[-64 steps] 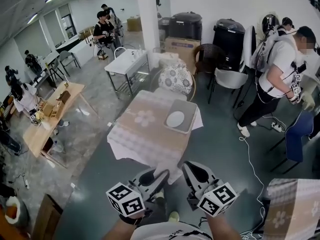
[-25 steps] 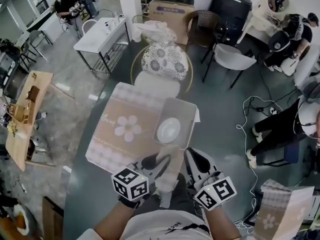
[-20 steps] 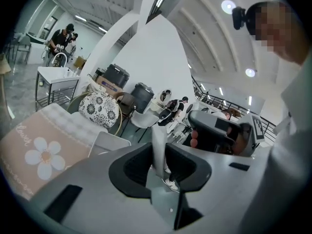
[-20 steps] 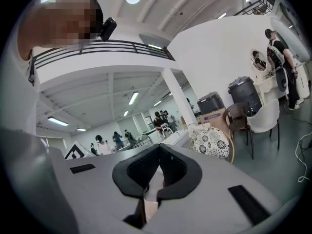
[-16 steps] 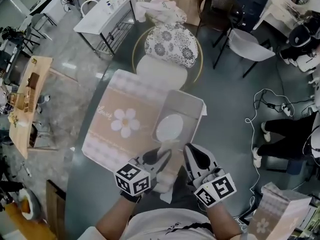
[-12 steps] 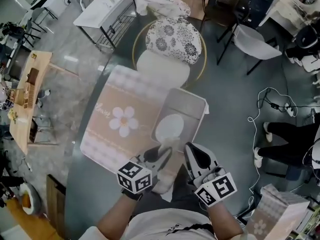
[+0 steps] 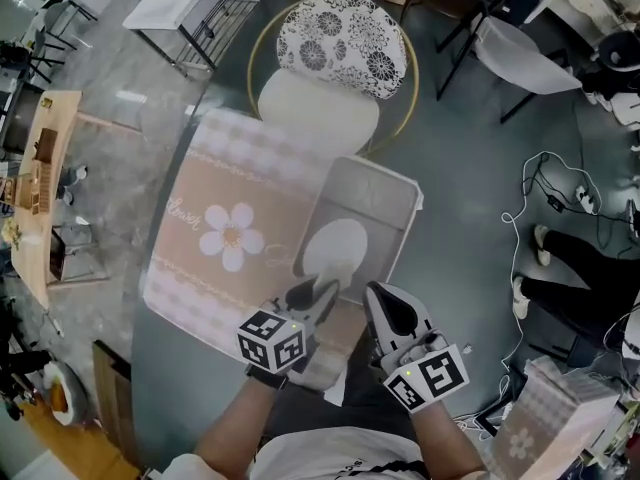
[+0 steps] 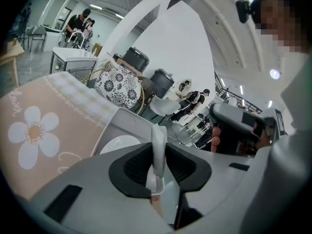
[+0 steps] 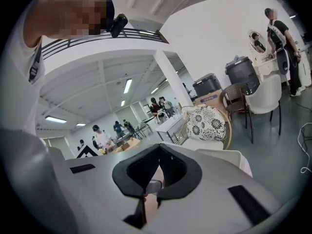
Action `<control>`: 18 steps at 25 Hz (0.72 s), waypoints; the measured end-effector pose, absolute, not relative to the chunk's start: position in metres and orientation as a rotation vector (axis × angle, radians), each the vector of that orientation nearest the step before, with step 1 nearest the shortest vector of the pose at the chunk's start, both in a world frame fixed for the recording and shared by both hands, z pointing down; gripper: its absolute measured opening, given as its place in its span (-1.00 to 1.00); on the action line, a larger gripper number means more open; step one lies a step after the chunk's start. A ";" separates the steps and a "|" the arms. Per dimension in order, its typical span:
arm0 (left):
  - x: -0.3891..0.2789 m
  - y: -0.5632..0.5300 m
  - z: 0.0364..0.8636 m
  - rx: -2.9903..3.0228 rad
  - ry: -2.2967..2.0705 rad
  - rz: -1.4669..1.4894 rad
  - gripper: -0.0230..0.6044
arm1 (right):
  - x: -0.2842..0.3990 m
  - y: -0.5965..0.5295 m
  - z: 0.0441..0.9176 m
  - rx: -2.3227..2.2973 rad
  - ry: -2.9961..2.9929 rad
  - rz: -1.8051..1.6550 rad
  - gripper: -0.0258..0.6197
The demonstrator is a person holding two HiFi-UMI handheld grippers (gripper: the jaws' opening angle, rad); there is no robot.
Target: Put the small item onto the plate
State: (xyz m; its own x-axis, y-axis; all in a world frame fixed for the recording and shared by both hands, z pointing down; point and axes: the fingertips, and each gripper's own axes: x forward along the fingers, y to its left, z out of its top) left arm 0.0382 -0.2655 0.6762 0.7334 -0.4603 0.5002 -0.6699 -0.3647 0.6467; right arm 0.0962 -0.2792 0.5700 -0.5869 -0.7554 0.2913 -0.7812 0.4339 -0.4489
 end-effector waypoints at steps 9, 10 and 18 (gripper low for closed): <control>0.039 -0.269 0.731 1.982 -0.844 0.359 -0.64 | 0.097 -0.278 0.607 1.446 -2.576 0.920 -0.87; 0.039 -0.269 0.736 1.980 -0.842 0.369 -0.64 | 0.096 -0.278 0.611 1.449 -2.572 0.926 -0.87; 0.042 -0.272 0.770 1.969 -0.840 0.502 -0.64 | 0.091 -0.281 0.627 1.441 -2.573 0.952 -0.88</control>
